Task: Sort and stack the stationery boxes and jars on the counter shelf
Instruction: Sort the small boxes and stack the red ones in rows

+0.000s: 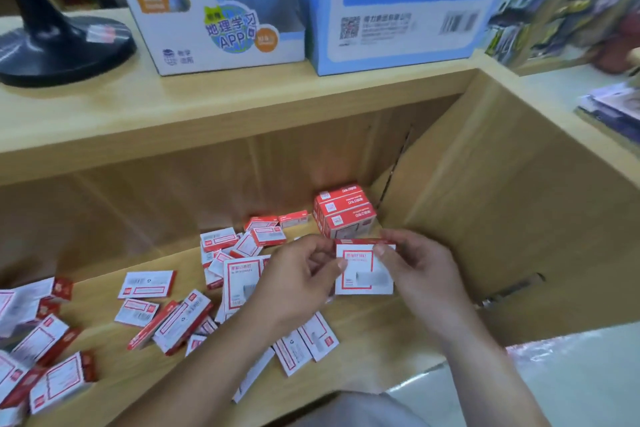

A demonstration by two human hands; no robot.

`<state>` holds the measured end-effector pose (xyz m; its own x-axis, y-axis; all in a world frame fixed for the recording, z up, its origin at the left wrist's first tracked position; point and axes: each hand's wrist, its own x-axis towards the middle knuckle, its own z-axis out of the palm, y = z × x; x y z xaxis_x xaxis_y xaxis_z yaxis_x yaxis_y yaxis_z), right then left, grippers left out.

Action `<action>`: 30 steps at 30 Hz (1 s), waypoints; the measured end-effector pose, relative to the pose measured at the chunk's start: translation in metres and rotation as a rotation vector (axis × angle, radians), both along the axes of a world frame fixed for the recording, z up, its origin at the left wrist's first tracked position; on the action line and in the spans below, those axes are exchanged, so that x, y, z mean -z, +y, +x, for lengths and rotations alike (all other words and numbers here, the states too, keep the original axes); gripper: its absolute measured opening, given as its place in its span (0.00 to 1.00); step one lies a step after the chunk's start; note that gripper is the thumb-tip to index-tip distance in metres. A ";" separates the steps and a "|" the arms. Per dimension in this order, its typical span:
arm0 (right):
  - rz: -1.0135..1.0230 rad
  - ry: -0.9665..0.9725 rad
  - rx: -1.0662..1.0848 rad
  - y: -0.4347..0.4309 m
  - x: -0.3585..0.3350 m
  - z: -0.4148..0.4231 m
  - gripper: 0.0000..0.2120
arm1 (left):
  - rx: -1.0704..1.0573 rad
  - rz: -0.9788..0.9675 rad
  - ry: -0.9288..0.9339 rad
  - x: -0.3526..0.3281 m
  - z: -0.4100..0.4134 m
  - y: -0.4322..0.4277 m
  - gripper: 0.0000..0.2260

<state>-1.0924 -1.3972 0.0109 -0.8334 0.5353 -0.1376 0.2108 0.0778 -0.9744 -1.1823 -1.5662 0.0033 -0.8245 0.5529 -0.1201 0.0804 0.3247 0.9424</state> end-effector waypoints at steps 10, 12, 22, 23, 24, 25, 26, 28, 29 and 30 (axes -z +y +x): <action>0.272 -0.008 0.146 -0.023 0.036 -0.006 0.17 | -0.001 -0.106 0.399 0.034 -0.005 0.024 0.12; 0.152 0.032 0.161 -0.027 0.042 -0.010 0.16 | 0.010 -0.154 0.565 0.032 -0.004 0.013 0.14; -0.023 -0.018 0.162 -0.022 0.038 -0.038 0.21 | 0.011 -0.491 0.816 0.045 -0.012 -0.053 0.09; -0.050 -0.025 0.151 -0.021 0.036 -0.038 0.22 | 0.021 -0.508 0.799 0.045 -0.012 -0.054 0.10; -0.062 -0.027 0.142 -0.018 0.036 -0.037 0.21 | 0.032 -0.541 0.790 0.044 -0.012 -0.054 0.13; -0.061 -0.031 0.137 -0.017 0.036 -0.037 0.21 | 0.045 -0.584 0.792 0.042 -0.012 -0.053 0.17; -0.049 -0.039 0.133 -0.016 0.038 -0.036 0.20 | 0.060 -0.623 0.798 0.041 -0.010 -0.051 0.21; -0.025 -0.054 0.116 -0.018 0.037 -0.035 0.19 | 0.082 -0.674 0.799 0.036 -0.008 -0.046 0.24; -0.011 -0.058 0.105 -0.019 0.037 -0.035 0.19 | 0.092 -0.687 0.790 0.033 -0.009 -0.043 0.25; -0.002 -0.058 0.097 -0.020 0.037 -0.035 0.18 | 0.097 -0.686 0.776 0.029 -0.012 -0.041 0.25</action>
<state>-1.1271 -1.4168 -0.0257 -0.7681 0.6130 -0.1853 0.2732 0.0519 -0.9606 -1.1945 -1.6069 -0.0262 -0.7650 0.6345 0.1109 0.6405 0.7310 0.2354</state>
